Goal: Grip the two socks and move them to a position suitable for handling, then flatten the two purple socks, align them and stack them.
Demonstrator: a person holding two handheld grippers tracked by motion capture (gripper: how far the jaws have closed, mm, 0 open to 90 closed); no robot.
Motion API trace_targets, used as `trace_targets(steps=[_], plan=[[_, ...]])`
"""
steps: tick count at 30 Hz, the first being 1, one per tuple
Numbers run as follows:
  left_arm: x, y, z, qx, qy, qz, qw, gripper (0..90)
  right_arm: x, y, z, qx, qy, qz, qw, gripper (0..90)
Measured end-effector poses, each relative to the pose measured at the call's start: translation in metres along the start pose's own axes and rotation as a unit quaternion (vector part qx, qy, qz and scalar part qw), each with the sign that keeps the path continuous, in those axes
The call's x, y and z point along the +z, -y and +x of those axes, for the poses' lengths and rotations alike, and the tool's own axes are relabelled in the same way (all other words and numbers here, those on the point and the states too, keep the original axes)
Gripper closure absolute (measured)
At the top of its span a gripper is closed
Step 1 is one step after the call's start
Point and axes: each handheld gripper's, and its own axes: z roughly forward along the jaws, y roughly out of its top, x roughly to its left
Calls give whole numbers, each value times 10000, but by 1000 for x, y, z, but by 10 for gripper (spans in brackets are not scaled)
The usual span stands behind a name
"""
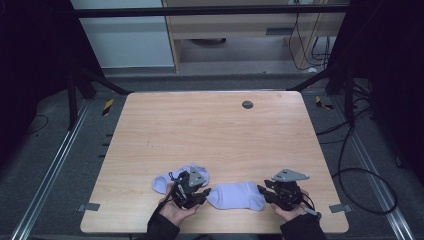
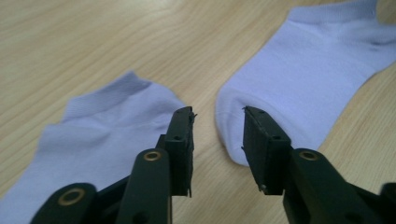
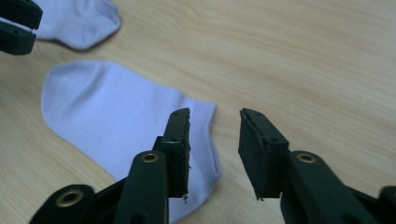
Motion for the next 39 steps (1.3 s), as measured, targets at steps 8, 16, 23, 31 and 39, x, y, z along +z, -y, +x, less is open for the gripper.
trace_targets(steps=[8,16,23,31,39], plan=[[-27,9,27,-238,-278,-348,9987,490,2,-15,6,31,-44,-384,9992,525],[-53,35,67,-610,-653,-388,9952,462,19,-38,21,-63,-189,-433,9989,499],[-61,62,92,-929,-890,-260,9913,454,40,-57,45,-145,-320,-413,9985,480],[-59,77,108,-1117,-1061,-79,9880,452,66,-76,70,-236,-444,-402,9979,477],[-52,84,115,-1161,-1212,89,9858,482,98,-86,87,-295,-422,-216,9984,496]])
